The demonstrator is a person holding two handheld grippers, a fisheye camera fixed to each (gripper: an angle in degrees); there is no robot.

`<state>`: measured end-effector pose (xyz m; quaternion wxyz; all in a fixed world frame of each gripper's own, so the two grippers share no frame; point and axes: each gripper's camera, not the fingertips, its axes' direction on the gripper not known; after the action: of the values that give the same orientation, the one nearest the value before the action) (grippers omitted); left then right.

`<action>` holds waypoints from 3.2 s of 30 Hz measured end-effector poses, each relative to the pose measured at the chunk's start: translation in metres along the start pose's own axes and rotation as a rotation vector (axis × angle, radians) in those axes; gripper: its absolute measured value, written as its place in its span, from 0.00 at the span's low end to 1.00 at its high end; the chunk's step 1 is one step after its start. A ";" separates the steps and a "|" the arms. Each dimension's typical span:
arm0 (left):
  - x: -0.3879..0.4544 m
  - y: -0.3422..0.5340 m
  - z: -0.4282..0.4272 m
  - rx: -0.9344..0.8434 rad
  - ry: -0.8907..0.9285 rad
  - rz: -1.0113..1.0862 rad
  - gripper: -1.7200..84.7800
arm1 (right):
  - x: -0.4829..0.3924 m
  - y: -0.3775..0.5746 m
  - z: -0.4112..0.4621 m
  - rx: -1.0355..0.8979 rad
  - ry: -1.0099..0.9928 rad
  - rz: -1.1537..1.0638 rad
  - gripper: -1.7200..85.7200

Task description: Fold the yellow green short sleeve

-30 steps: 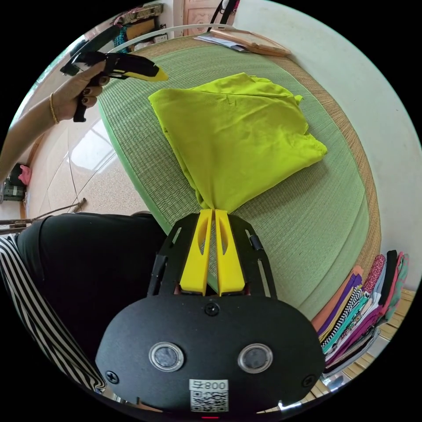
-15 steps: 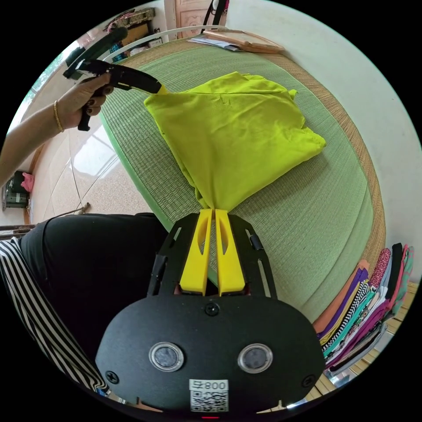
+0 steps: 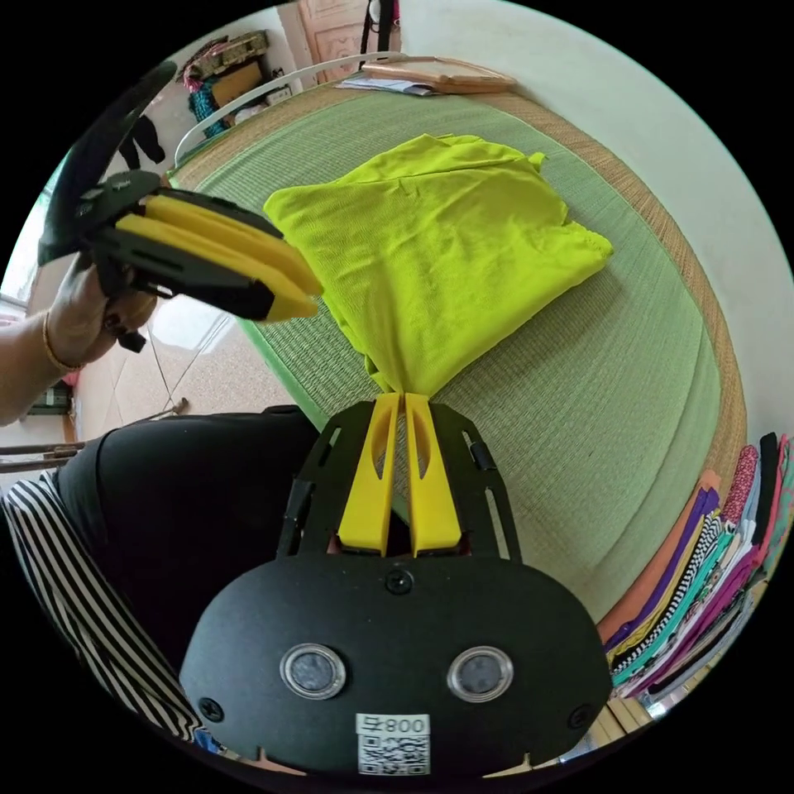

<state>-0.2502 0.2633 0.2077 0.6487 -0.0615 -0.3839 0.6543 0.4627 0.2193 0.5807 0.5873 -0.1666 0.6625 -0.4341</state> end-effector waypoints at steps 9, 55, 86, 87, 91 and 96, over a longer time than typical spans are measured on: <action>0.055 -0.025 0.071 -0.174 -0.130 0.206 0.11 | 0.083 0.035 -0.032 0.052 -0.302 0.164 0.09; -0.152 0.142 -0.012 0.166 0.362 -0.447 0.09 | 0.325 0.169 -0.180 0.328 -1.204 0.625 0.04; -0.301 0.233 -0.040 0.654 0.820 -1.055 0.04 | 0.301 0.209 -0.371 0.334 -1.157 0.581 0.04; -0.300 0.231 -0.041 0.653 0.821 -1.047 0.04 | 0.301 0.217 -0.376 0.334 -1.160 0.587 0.04; -0.289 0.217 -0.049 0.654 0.846 -0.986 0.04 | 0.301 0.242 -0.397 0.343 -1.175 0.605 0.04; -0.276 0.191 -0.057 0.656 0.886 -0.902 0.03 | 0.299 0.266 -0.431 0.372 -1.182 0.599 0.04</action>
<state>-0.3290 0.0666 -0.0587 0.9364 0.0418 0.1443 0.3172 0.0656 0.3156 0.1574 0.9635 -0.0814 0.1630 -0.1960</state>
